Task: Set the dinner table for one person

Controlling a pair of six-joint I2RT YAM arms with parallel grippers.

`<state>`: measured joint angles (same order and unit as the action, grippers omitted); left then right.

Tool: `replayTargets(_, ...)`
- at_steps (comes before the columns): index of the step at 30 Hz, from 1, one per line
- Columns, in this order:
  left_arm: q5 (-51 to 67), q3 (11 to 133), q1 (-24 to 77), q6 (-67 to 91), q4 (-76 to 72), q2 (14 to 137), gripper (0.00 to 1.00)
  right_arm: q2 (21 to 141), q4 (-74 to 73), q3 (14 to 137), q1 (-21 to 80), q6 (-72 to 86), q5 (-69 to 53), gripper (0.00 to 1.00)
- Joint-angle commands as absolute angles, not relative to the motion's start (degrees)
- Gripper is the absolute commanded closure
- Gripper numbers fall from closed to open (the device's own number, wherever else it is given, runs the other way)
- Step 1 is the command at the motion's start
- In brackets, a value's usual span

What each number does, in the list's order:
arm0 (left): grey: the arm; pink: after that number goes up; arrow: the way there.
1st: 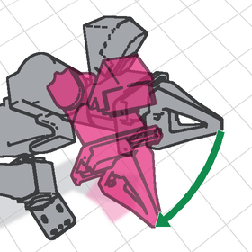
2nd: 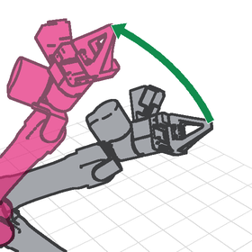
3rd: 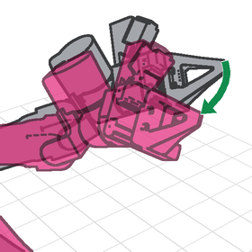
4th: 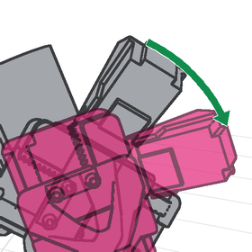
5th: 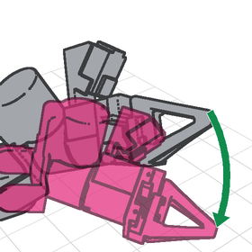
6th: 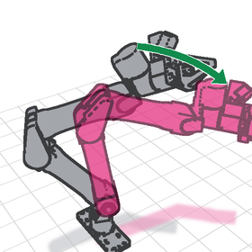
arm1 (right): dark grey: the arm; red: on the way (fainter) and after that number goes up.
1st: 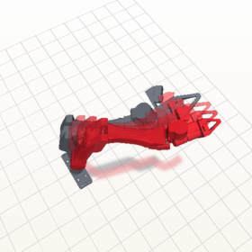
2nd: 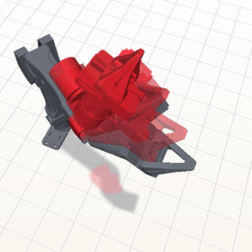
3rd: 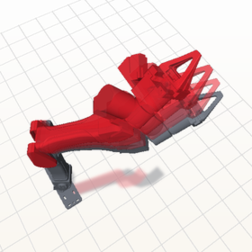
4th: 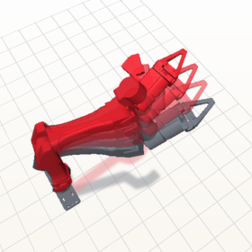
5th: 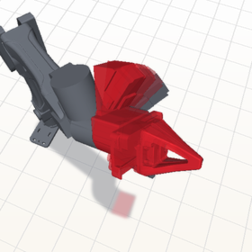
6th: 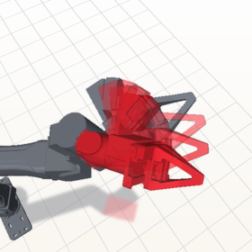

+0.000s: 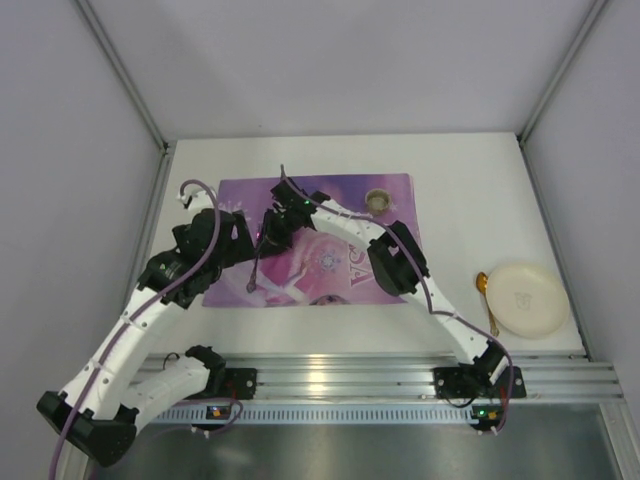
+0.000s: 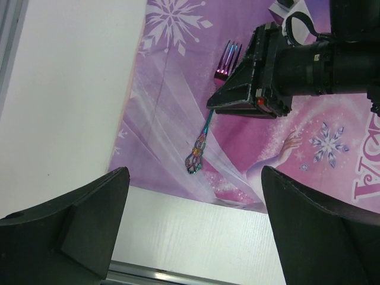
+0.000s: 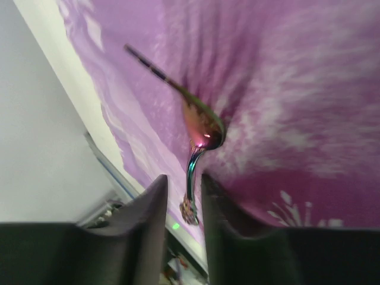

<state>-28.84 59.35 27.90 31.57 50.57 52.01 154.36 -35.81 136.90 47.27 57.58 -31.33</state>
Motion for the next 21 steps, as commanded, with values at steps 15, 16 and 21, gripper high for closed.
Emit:
replayTargets(15, -24.09, 61.43, 27.86, 27.6, 41.75, 57.13, 0.03, 130.9, -31.46, 123.86, 43.88, 44.22, -26.82, 0.21)
replayTargets(16, -23.04, 61.78, 27.86, 27.42, 40.96, 58.09, 0.03, 124.52, -31.64, 118.01, 42.81, 42.38, -26.2, 0.2)
replayTargets(21, -20.48, 61.96, 27.86, 26.54, 38.41, 60.73, 0.03, 104.36, -37.15, 99.61, 32.73, 36.92, -19.8, 0.2)
